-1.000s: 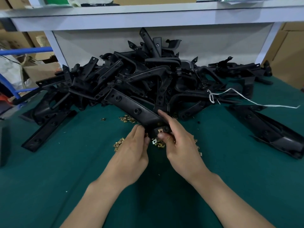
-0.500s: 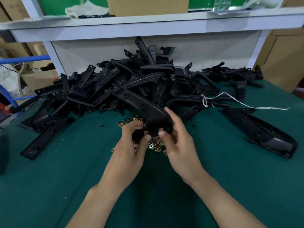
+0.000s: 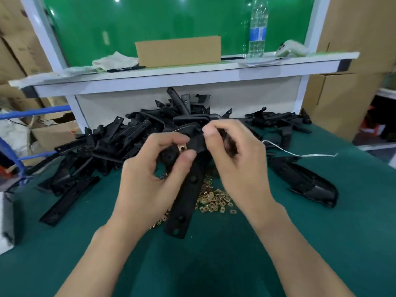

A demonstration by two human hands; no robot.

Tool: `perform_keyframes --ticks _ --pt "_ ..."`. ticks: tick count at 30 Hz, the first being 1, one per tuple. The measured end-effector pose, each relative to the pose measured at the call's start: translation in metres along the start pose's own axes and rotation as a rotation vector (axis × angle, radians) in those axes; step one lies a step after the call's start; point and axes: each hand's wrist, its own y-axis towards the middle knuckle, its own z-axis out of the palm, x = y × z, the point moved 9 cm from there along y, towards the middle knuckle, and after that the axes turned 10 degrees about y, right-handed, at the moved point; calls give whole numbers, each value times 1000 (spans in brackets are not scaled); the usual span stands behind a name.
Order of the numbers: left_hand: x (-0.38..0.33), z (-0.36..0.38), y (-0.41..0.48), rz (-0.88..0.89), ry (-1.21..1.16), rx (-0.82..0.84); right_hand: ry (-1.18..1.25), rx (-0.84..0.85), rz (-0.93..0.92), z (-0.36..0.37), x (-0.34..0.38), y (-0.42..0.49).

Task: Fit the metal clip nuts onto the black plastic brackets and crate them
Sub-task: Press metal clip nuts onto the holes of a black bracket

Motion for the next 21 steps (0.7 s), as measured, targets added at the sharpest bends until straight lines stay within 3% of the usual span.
perform_keyframes --ticks 3,7,14,21 --pt "-6 7 1 -159 -269 80 138 137 95 -10 9 -1" --pt "-18 28 -18 -254 -413 189 215 286 195 -25 12 -31" --pt "-40 75 -53 -278 -201 336 177 118 233 -85 4 -85" --pt "-104 112 -63 6 -33 224 73 -72 231 -149 8 -113"
